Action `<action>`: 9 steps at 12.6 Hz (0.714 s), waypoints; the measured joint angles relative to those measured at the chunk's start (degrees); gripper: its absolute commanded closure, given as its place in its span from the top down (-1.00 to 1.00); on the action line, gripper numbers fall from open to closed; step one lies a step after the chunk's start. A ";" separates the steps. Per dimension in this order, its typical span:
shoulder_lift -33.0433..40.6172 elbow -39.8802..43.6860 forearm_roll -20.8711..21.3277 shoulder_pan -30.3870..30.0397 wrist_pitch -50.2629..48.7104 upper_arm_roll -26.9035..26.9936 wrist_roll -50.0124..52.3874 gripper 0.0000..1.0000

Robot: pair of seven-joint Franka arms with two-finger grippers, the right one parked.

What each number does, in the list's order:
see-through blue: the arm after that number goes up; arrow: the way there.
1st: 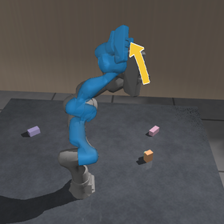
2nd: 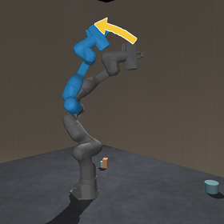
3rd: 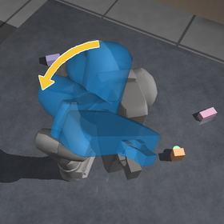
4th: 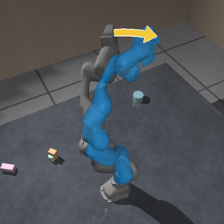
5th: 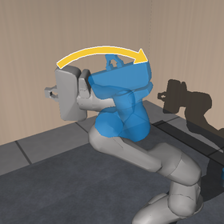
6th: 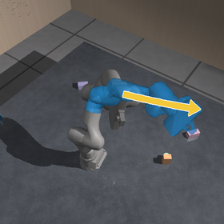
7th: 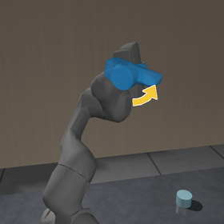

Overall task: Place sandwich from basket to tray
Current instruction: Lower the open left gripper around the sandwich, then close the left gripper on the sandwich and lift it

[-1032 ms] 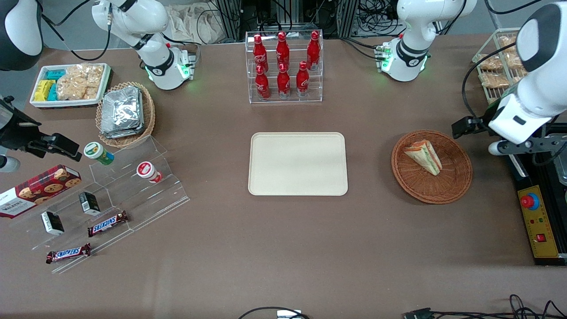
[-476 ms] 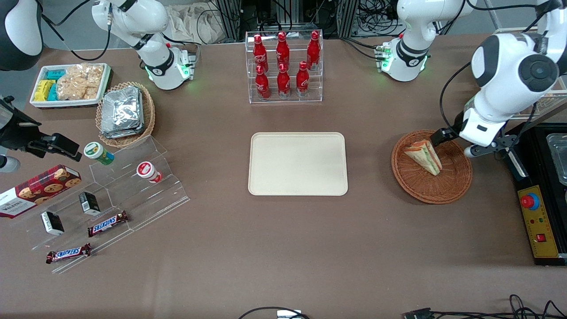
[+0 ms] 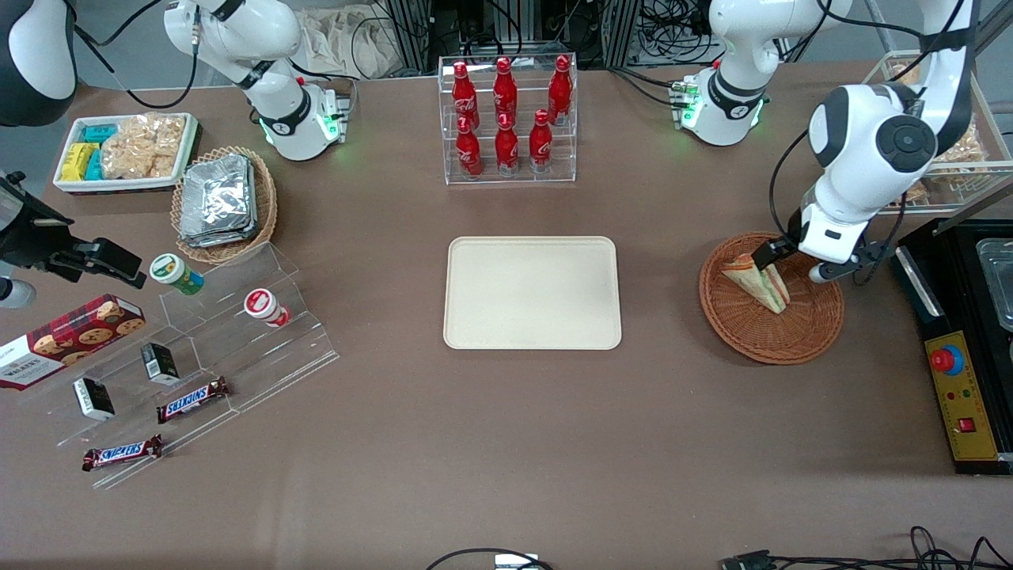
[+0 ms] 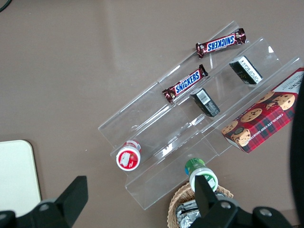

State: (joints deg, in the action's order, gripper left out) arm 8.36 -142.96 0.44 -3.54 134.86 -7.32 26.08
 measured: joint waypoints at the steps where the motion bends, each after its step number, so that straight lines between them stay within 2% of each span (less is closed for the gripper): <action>1: -0.22 -1.57 0.00 -0.01 2.32 0.01 0.92 1.00; 9: -5.26 -8.41 -0.01 -0.02 16.41 0.05 2.77 1.00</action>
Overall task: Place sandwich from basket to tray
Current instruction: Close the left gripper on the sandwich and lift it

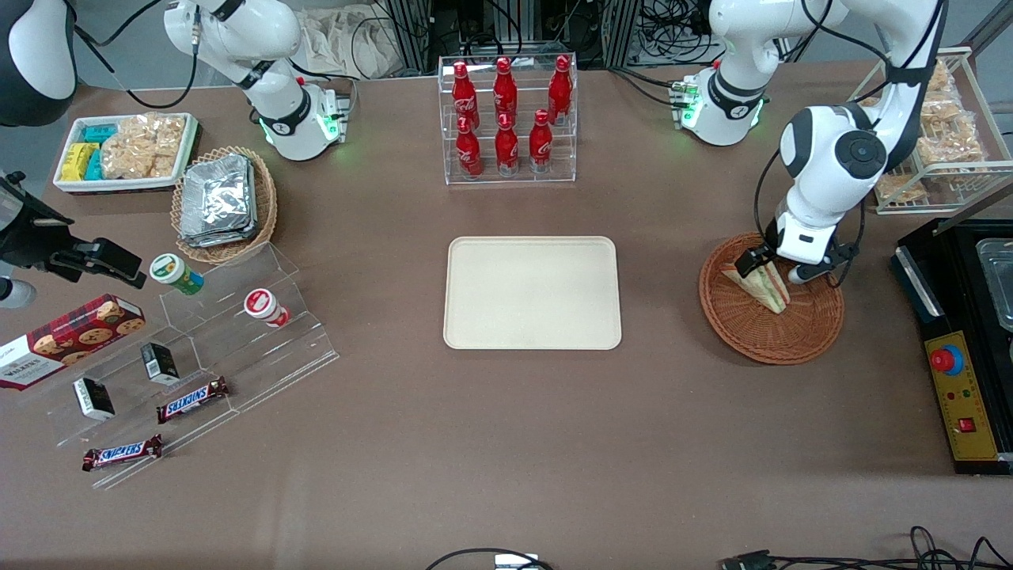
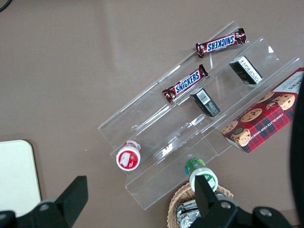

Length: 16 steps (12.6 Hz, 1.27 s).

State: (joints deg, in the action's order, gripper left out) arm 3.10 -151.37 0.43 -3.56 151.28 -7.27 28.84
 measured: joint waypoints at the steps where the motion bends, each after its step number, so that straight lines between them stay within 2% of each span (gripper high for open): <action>1: -0.85 -0.51 0.00 -0.01 1.53 0.04 0.02 1.00; 4: -3.40 -1.54 -0.01 -0.02 5.45 0.17 0.04 0.98; 5: -4.10 -1.64 -0.01 -0.03 6.19 0.19 0.04 0.52; 6: -4.67 -1.66 -0.01 -0.05 6.67 0.20 0.05 -0.09; 7: -4.97 -1.66 -0.01 -0.06 6.86 0.21 0.05 -0.53; 8: -5.03 -1.66 -0.01 -0.07 6.93 0.21 0.05 -0.78; 14: -4.18 -1.38 0.03 -0.07 6.13 0.26 -0.83 -0.82; 16: -1.59 0.19 0.16 -0.07 0.45 0.26 -4.58 -0.77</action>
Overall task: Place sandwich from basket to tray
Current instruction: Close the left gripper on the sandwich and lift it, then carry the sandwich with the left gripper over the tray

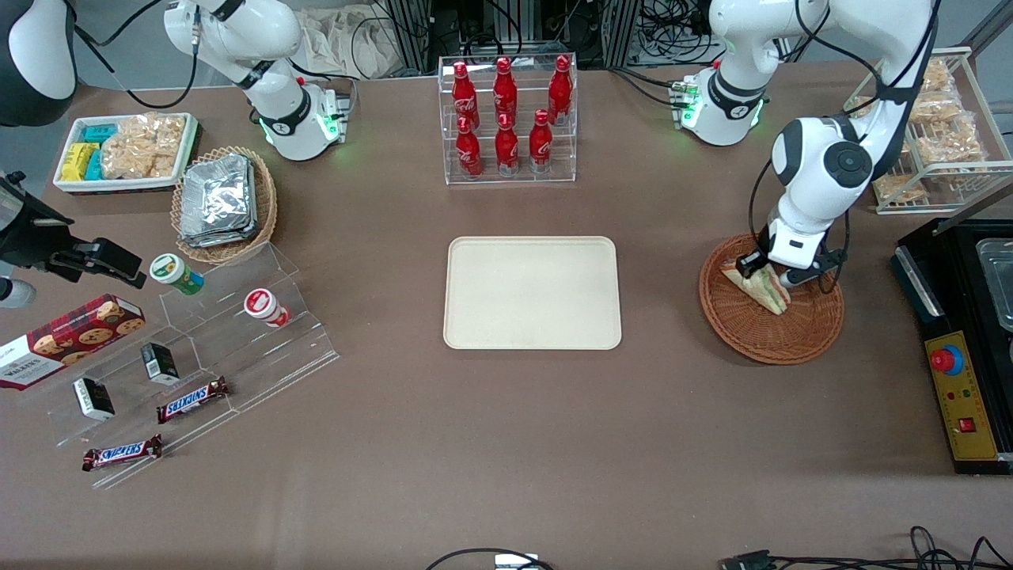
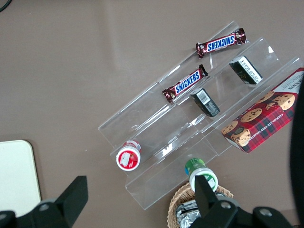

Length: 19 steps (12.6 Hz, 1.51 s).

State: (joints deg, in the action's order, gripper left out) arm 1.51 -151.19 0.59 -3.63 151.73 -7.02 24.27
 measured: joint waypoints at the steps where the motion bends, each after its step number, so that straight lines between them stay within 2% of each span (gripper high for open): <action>1: 2.10 0.88 0.00 0.00 -3.10 0.01 -3.17 -0.72; 5: 9.69 1.78 0.00 -0.03 -7.91 2.45 -12.57 -0.71; 12: 11.32 9.43 -0.11 1.21 -19.54 1.68 -21.90 -0.75; 19: 10.11 13.85 -0.40 15.52 -20.31 0.47 -22.31 -0.63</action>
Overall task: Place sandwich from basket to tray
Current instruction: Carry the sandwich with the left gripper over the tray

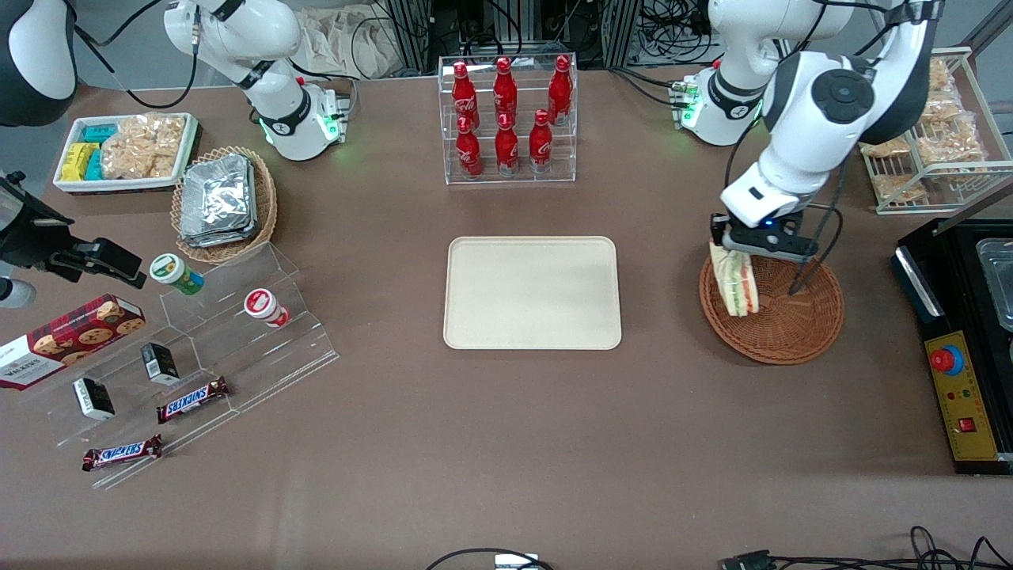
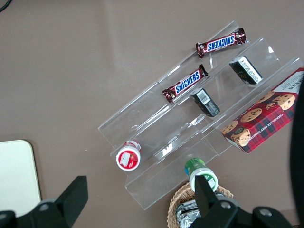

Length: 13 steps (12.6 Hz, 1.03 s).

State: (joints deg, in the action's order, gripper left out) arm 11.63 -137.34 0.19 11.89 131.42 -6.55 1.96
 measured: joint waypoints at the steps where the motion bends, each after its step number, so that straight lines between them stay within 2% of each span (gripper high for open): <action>1: -0.92 0.74 -0.09 2.04 0.00 -0.01 1.38 -0.63; 4: -4.90 4.90 -0.14 9.94 0.00 -0.11 9.71 -0.63; 7: -12.25 10.30 0.00 17.38 0.01 -0.20 16.05 -0.63; 10: -20.34 13.83 0.02 20.39 0.94 -0.21 16.84 -0.65; 13: -24.39 14.39 0.08 21.70 3.77 -0.15 16.89 -0.65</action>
State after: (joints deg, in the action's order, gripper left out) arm -12.77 -122.95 0.27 33.58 135.19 -6.69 18.85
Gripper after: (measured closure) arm 0.819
